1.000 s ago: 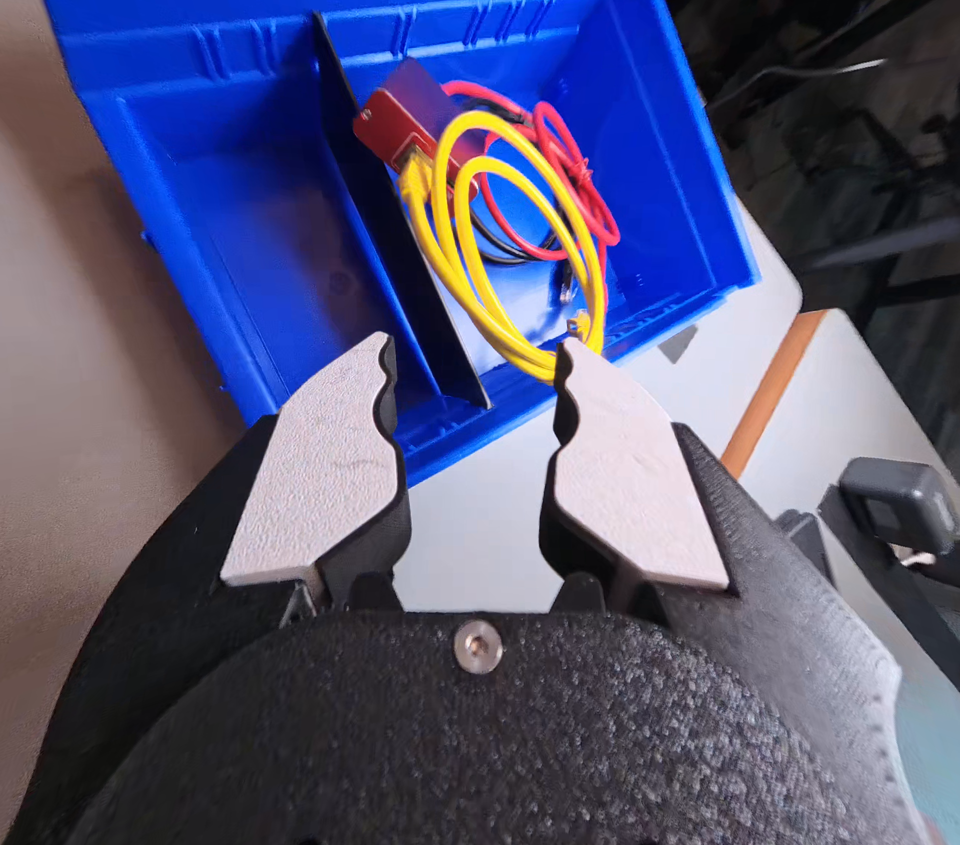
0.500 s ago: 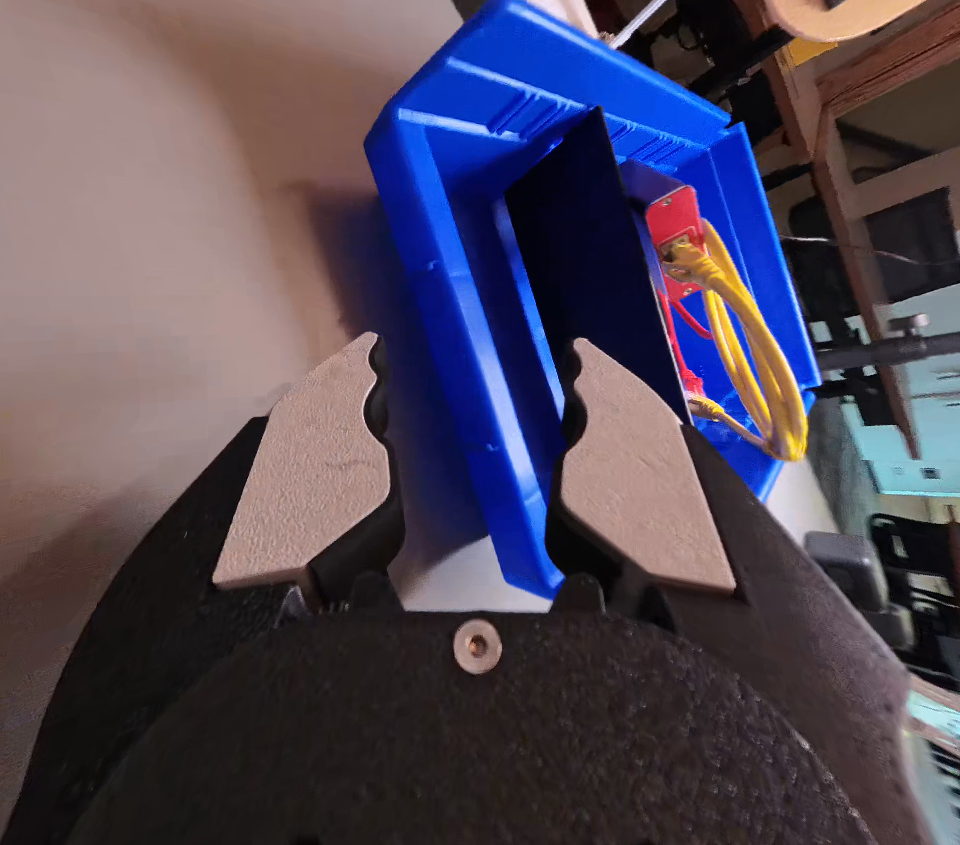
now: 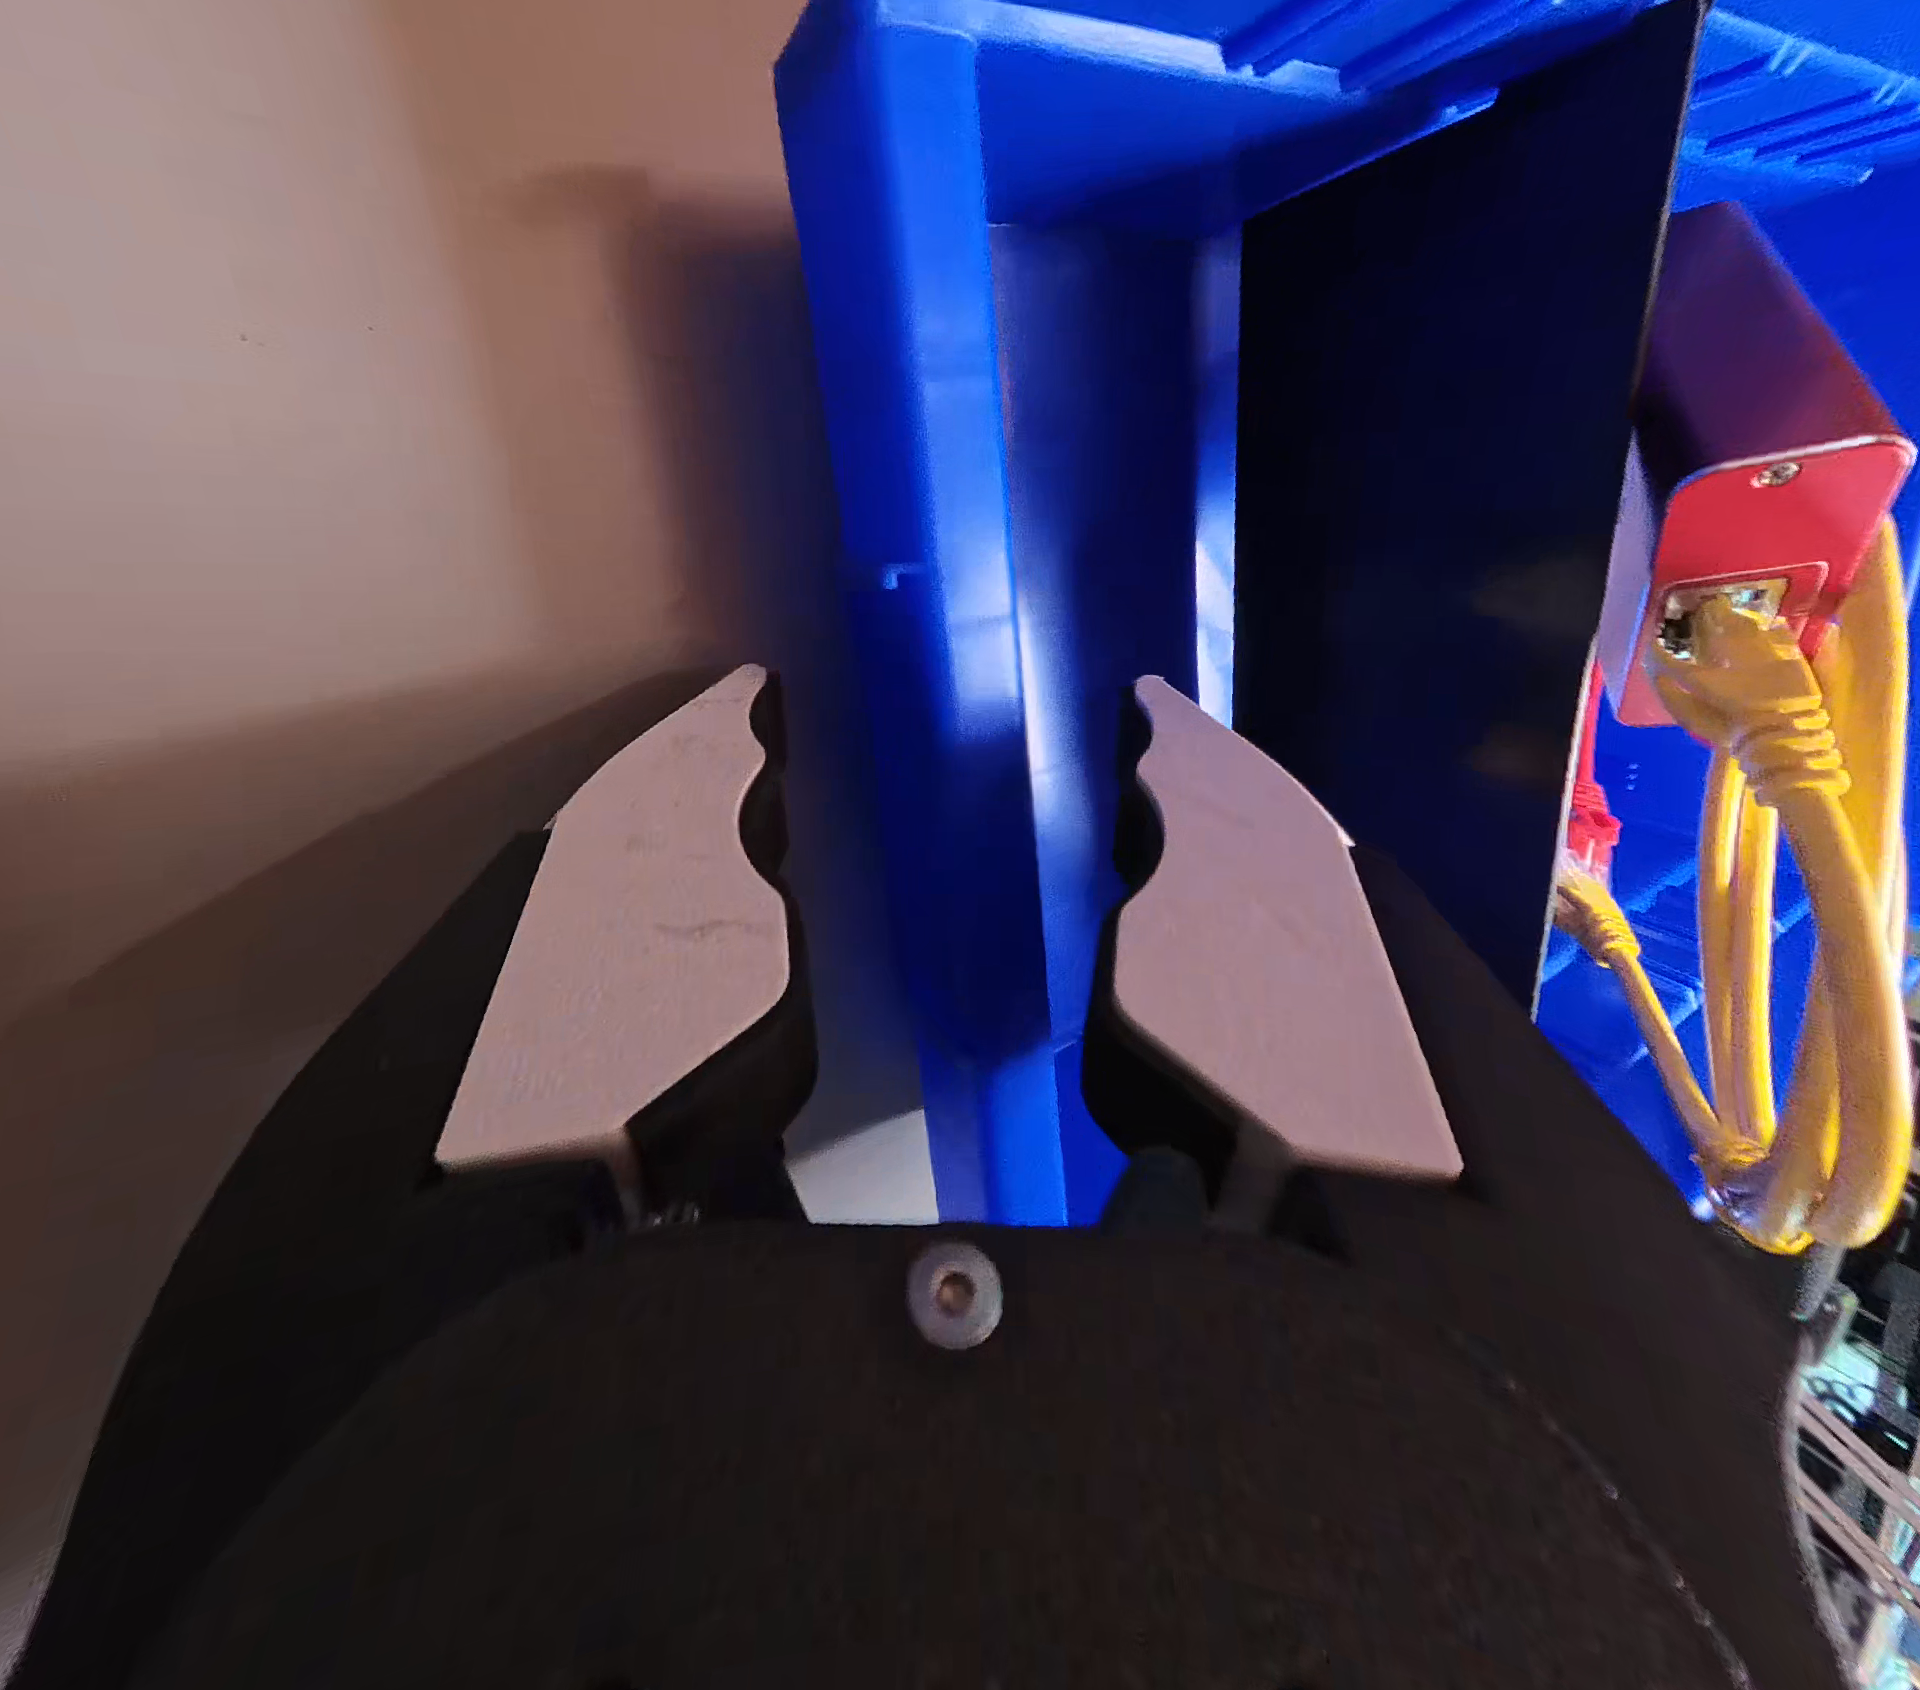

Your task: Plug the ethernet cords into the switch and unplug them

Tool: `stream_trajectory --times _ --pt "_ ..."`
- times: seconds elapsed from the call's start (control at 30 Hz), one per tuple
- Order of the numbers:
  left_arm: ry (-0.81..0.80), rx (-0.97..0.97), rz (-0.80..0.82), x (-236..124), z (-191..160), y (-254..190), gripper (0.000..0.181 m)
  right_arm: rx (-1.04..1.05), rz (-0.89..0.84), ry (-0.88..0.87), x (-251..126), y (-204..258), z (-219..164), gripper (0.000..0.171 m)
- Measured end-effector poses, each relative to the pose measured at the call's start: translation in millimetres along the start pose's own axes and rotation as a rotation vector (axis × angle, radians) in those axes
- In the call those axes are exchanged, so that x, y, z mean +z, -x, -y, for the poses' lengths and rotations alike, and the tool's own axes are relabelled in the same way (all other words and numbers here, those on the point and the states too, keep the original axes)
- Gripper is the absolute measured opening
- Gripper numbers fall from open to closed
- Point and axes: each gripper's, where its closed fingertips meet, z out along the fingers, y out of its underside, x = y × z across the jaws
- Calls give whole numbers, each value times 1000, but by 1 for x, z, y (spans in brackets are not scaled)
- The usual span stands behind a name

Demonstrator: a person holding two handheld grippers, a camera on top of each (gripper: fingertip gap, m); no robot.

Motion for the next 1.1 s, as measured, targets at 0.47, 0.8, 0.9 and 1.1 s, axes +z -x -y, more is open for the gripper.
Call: stream_trajectory --times 0.47,0.8,0.9,1.1 --pt "-4 150 -74 15 2 -25 29 -107 18 -47 -9 19 -9 29" --pt "-131 463 -141 -3 54 -134 29 -219 -30 -120 -51 83 -12 28" --pt "-172 546 -167 -2 78 -161 30 -243 -31 -143 -62 99 -14 28" --pt "-267 689 -121 14 133 -179 31 -251 -68 -171 -76 115 -20 30"
